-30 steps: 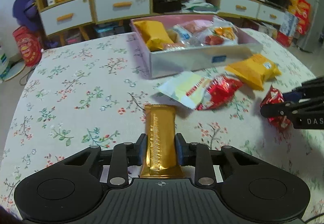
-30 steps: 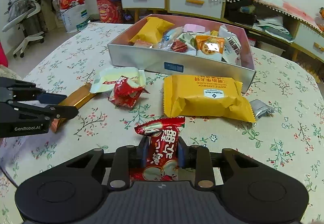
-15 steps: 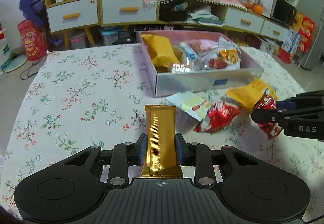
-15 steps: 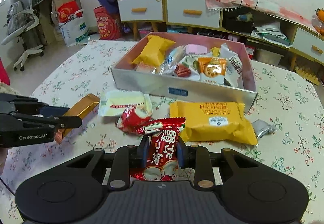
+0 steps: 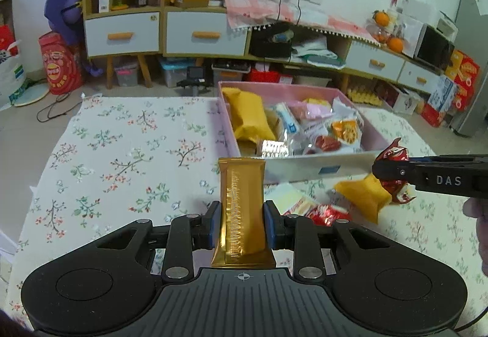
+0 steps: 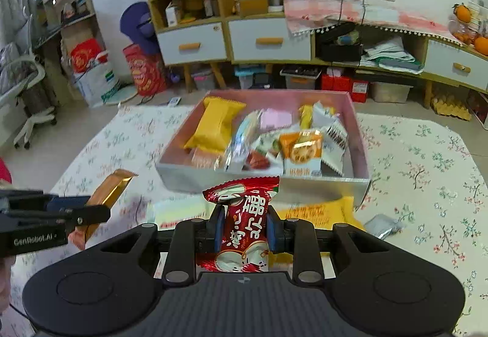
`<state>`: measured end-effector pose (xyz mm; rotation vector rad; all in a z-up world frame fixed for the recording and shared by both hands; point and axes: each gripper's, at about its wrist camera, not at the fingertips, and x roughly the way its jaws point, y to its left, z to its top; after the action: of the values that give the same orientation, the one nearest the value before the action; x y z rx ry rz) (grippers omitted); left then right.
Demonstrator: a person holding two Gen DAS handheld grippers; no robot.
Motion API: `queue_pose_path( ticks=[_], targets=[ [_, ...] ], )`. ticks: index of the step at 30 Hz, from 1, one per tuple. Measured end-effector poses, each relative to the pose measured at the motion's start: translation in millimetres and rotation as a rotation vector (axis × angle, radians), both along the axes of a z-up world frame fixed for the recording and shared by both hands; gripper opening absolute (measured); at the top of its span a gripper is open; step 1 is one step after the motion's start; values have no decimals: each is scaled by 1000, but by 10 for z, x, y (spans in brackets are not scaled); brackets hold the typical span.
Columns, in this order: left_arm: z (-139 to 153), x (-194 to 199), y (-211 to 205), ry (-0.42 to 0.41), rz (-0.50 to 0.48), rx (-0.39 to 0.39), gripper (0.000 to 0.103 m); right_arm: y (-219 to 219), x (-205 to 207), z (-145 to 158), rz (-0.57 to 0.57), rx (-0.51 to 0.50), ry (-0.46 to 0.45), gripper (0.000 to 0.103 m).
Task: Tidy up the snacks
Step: 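Carry both packs into the pink box and open both grippers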
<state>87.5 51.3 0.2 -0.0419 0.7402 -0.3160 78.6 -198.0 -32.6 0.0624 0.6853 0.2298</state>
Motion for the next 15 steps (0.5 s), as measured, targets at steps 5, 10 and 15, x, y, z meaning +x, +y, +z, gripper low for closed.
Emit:
queue_pose_path(
  ticks=[5, 10, 15],
  targets=[
    [53, 50, -61, 15, 12, -56, 26, -27, 80, 49, -49, 37, -7, 0],
    [89, 97, -147, 7, 11, -81, 26, -52, 135, 78, -84, 52, -19, 0],
    [75, 155, -151, 39, 37, -128, 26, -155, 213, 91, -125, 92, -17, 0]
  ],
)
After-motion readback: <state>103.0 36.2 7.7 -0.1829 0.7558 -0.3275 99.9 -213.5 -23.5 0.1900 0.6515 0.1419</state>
